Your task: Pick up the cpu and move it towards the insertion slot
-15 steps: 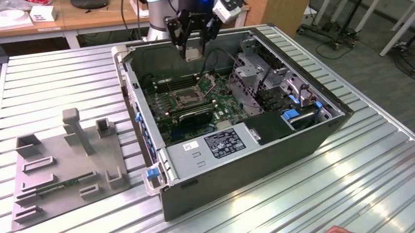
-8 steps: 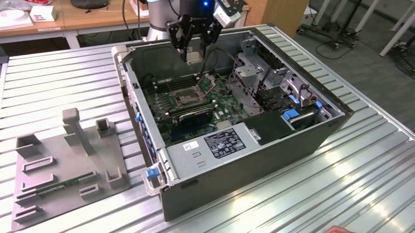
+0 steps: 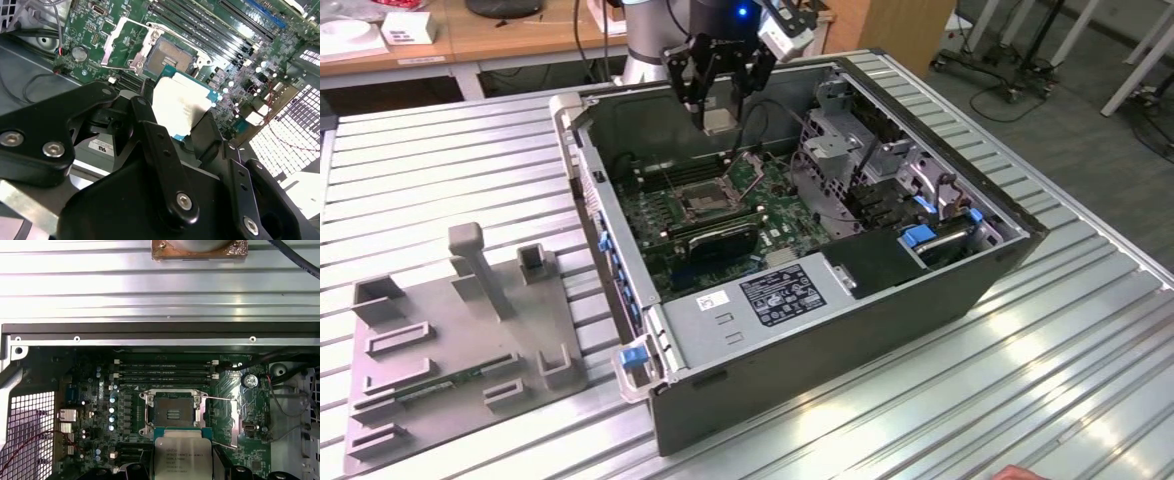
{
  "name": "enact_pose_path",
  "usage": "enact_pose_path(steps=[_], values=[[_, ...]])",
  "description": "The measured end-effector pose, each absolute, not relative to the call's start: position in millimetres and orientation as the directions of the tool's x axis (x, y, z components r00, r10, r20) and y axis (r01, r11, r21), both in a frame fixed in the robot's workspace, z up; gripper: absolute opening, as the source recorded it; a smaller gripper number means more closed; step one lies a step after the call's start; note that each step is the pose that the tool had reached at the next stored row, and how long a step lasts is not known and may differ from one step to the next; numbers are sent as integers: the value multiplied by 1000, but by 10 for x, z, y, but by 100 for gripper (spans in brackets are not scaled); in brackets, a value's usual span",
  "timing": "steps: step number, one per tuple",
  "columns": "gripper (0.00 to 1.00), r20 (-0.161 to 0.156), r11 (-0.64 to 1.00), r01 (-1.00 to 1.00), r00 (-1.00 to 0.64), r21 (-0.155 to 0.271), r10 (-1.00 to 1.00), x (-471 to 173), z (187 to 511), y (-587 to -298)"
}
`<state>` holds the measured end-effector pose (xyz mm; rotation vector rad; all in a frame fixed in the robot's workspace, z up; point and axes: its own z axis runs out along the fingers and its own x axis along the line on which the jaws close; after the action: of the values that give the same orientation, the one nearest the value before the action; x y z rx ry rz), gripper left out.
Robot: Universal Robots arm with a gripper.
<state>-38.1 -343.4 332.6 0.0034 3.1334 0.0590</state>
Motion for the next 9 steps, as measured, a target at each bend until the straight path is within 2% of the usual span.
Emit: enact_pose_path(steps=[9], values=[[54, -5, 999, 2, -1000, 37, 3, -381, 3325, -3433]])
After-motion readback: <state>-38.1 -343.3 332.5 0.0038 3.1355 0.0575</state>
